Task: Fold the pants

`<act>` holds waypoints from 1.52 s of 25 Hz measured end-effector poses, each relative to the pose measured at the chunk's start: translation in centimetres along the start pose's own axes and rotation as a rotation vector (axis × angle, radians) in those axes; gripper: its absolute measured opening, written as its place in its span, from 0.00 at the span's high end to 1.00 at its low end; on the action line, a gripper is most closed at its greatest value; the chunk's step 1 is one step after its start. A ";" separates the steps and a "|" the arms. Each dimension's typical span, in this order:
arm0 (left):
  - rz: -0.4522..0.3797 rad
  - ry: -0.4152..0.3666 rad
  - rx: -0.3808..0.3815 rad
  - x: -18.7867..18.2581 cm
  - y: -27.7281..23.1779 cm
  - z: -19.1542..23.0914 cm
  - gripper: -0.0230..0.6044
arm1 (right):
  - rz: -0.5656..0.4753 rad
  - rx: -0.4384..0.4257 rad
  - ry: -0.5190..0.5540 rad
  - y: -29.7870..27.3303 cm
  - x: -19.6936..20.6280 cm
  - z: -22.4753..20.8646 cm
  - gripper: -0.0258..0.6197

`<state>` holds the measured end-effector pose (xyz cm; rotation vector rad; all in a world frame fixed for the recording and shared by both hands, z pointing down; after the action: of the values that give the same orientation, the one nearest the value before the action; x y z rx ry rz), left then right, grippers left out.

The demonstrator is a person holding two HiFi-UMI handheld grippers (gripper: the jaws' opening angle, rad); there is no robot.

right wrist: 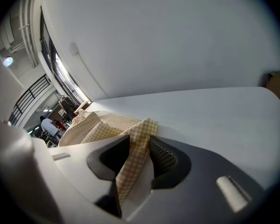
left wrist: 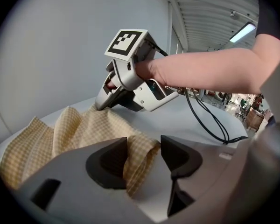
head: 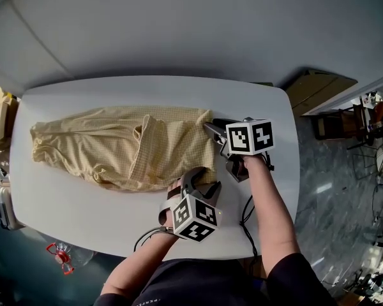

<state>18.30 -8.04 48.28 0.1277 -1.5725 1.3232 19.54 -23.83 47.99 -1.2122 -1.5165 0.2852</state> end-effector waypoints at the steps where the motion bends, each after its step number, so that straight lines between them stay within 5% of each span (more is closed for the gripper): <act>1: 0.008 -0.002 0.002 0.1 -0.1 0.0 0.61 | 0.007 0.000 0.002 -0.1 0.1 0.0 0.76; 10: 0.026 0.007 0.011 0.4 -0.1 0.6 0.76 | 0.023 -0.003 0.019 0.0 0.4 0.5 0.88; 15: -0.040 0.053 0.033 -0.1 1.1 1.1 0.87 | -0.016 -0.025 0.029 1.1 -0.5 1.6 0.93; 28: -0.256 0.032 -0.027 -3.7 8.7 1.5 0.89 | -0.155 -0.108 0.073 5.5 -5.5 8.5 0.93; 38: -0.376 0.097 -0.088 -1.9 17.2 6.2 0.89 | -0.200 -0.105 0.129 4.1 -8.5 16.7 0.93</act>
<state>4.45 -7.10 36.26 0.2852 -1.4387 0.9519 6.45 -21.79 34.11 -1.1270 -1.5411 -0.0053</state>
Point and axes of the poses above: the fingertips, and each gripper's own axes: y backward along the fingers, z to its left, x out of its underside, the point moved 3 cm from there along y, backward along the fingers, and after that the axes turned 7 degrees about x, right-handed, at the moved point
